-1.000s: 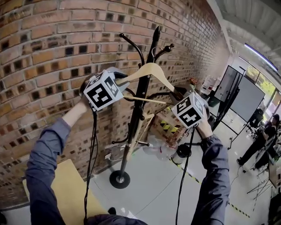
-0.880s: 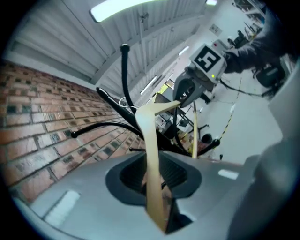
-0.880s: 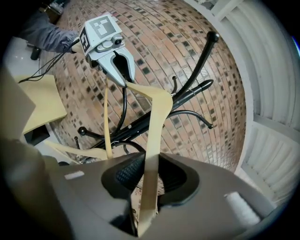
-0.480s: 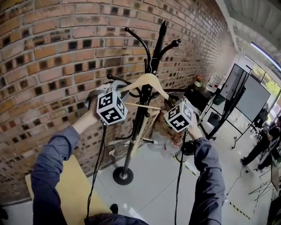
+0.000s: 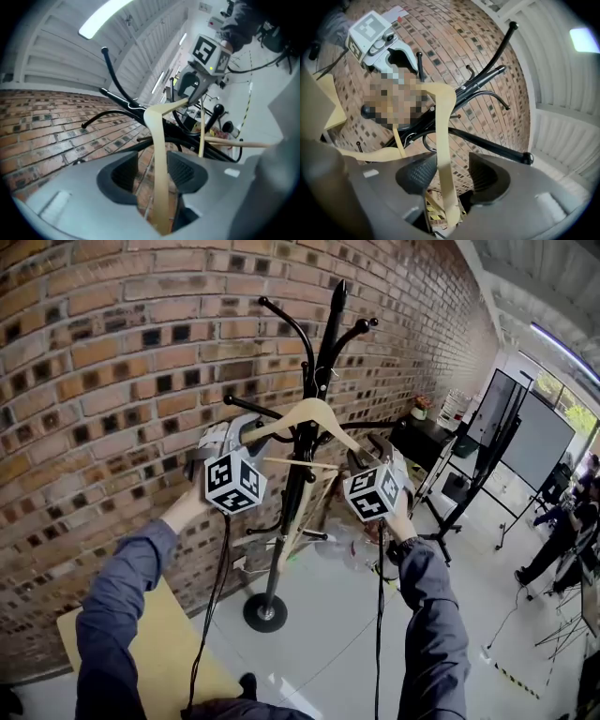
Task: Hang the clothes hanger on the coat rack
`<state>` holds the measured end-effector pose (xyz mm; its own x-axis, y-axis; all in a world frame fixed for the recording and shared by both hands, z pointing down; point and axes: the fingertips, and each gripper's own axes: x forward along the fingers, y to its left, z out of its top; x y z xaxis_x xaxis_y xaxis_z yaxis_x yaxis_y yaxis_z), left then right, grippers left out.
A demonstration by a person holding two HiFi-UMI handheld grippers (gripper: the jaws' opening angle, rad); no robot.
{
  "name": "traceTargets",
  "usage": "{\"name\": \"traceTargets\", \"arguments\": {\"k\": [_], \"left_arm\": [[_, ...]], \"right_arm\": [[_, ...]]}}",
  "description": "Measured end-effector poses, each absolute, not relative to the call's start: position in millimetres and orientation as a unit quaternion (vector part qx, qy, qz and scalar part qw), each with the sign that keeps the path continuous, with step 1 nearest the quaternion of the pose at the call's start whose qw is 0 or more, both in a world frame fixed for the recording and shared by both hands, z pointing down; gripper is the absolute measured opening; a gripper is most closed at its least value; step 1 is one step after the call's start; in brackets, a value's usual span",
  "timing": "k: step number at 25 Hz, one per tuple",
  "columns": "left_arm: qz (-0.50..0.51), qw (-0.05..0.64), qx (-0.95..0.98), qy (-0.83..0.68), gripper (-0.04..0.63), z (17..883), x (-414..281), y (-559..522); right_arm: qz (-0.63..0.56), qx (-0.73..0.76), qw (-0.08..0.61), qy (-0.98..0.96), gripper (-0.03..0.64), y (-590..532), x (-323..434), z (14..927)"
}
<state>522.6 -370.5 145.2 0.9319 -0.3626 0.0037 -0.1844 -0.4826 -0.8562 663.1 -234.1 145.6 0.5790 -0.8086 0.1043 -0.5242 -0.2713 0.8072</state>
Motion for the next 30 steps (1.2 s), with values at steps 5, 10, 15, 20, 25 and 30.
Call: {"name": "traceTargets", "arguments": {"k": [5,10,15,20,25,30], "left_arm": [[-0.073,0.453,-0.873,0.164,0.218,151.7,491.6,-363.9],[-0.053,0.406,-0.901,0.143,0.218,191.0,440.0,-318.7],[-0.081,0.362,-0.924,0.089,0.219,271.7,395.6,-240.2],[-0.086,0.273,-0.956,0.066,0.218,340.6,355.1,-173.3],[-0.104,0.207,-0.971,0.067,0.216,379.9,300.5,-141.5],[-0.122,0.177,-0.976,0.047,0.201,417.6,271.7,-117.1]], "right_arm": [[-0.186,0.791,0.389,-0.434,0.207,-194.1,635.3,150.3],[-0.205,0.779,0.371,-0.462,0.207,-141.0,554.6,192.0],[-0.158,0.769,0.354,-0.508,0.209,-88.6,475.5,263.1],[-0.119,0.781,0.32,-0.524,0.209,-47.3,425.1,311.0],[-0.045,0.79,0.314,-0.525,0.202,-7.7,397.8,363.5],[-0.011,0.81,0.301,-0.503,0.199,36.4,381.3,389.2]]}}
